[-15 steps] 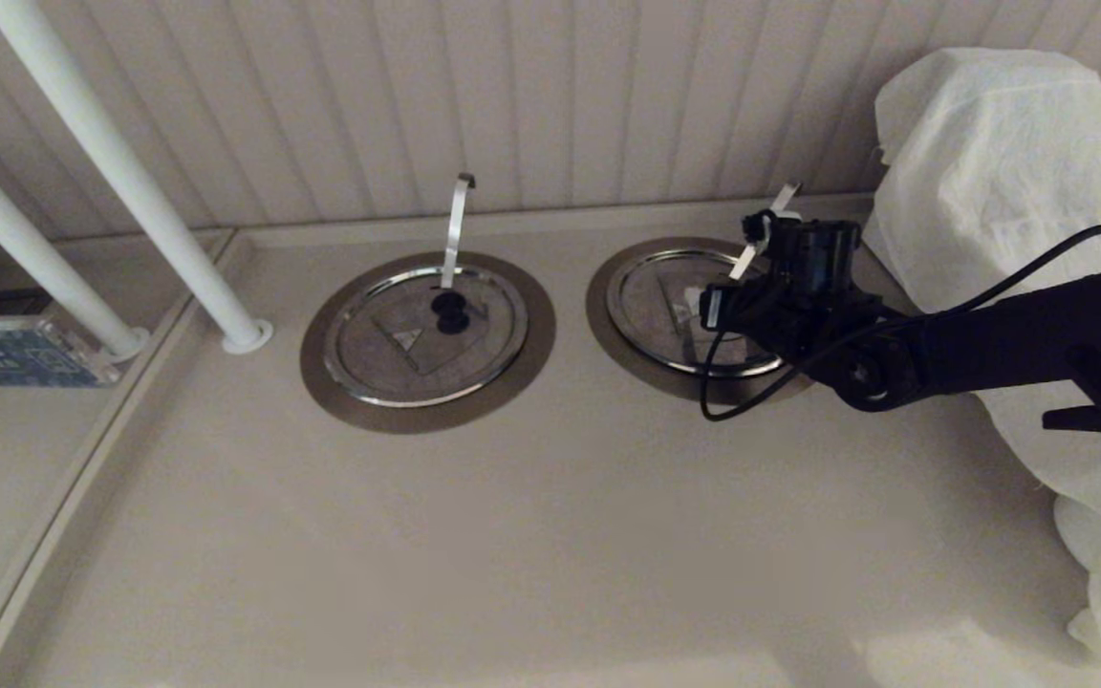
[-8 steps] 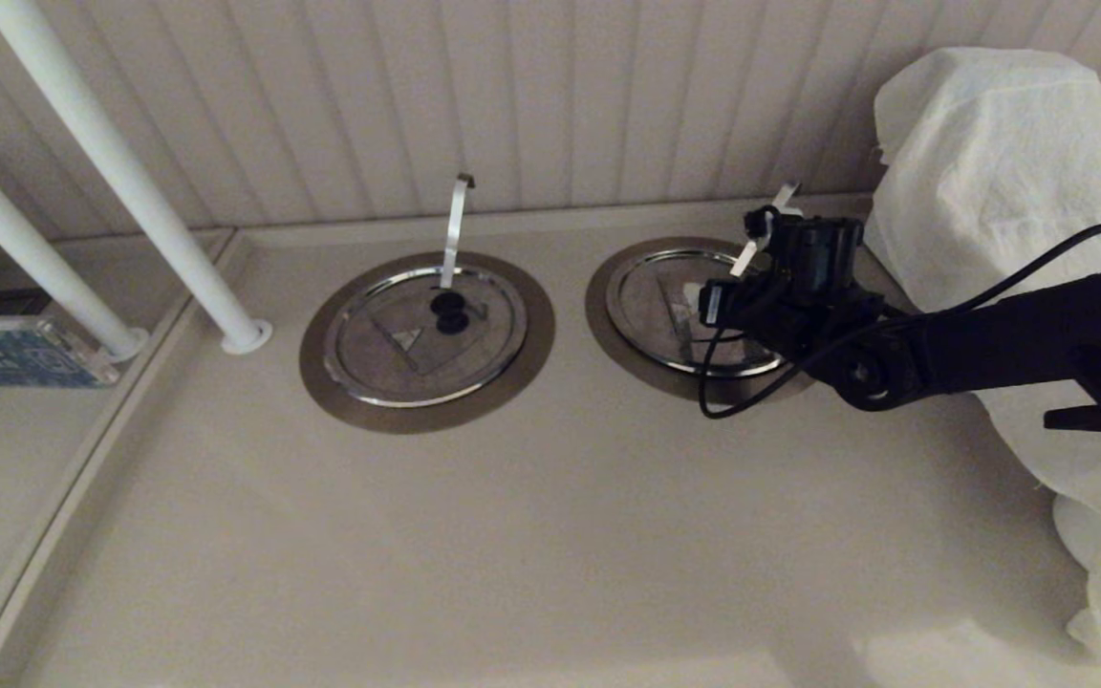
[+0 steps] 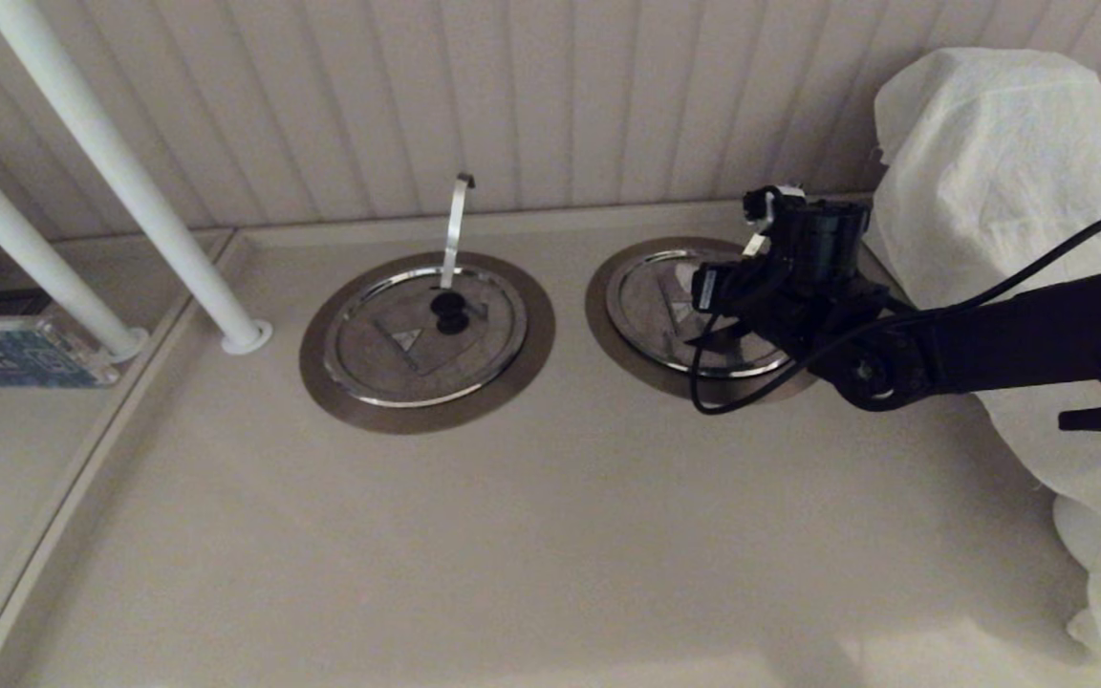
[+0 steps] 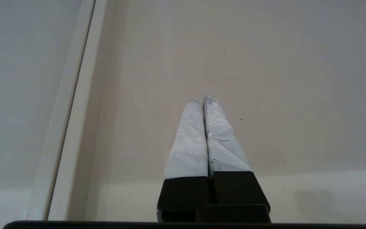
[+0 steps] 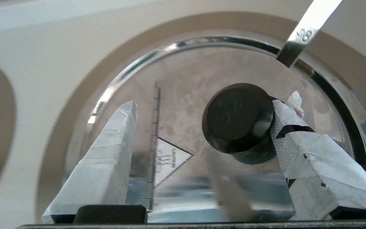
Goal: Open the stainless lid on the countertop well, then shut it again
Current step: Open the lid
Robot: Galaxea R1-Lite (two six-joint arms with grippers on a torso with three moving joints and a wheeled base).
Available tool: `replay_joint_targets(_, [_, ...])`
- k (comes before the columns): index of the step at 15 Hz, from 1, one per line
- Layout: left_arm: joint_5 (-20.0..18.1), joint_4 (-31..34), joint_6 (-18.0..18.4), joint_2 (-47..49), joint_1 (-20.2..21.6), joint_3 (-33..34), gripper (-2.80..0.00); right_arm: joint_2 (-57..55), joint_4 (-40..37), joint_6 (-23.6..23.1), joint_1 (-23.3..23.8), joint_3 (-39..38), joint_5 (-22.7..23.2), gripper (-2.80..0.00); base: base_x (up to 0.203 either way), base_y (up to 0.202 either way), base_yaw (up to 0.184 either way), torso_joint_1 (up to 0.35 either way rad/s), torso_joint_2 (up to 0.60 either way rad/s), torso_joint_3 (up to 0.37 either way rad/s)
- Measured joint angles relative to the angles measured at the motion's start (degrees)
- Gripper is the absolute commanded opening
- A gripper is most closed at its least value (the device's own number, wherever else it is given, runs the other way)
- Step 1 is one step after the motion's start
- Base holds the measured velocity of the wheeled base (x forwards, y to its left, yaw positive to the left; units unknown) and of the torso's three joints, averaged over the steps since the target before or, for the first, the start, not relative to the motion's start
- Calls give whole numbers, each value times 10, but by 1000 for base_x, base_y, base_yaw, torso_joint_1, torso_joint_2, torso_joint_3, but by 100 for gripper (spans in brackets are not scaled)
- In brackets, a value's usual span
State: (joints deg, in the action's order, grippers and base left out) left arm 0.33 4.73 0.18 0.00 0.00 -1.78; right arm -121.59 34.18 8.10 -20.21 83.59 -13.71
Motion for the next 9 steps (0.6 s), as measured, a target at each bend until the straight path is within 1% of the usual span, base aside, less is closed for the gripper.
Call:
replay_joint_targets(4, [0, 0, 0, 0, 0, 0, -280, 4, 42, -4, -25, -1, -8, 0, 0, 0, 0, 0, 0, 0])
replay_joint_targets(9, [0, 0, 0, 0, 0, 0, -280, 7, 48, -8, -73, 1, -15, 0, 0, 0, 0, 0, 0, 0])
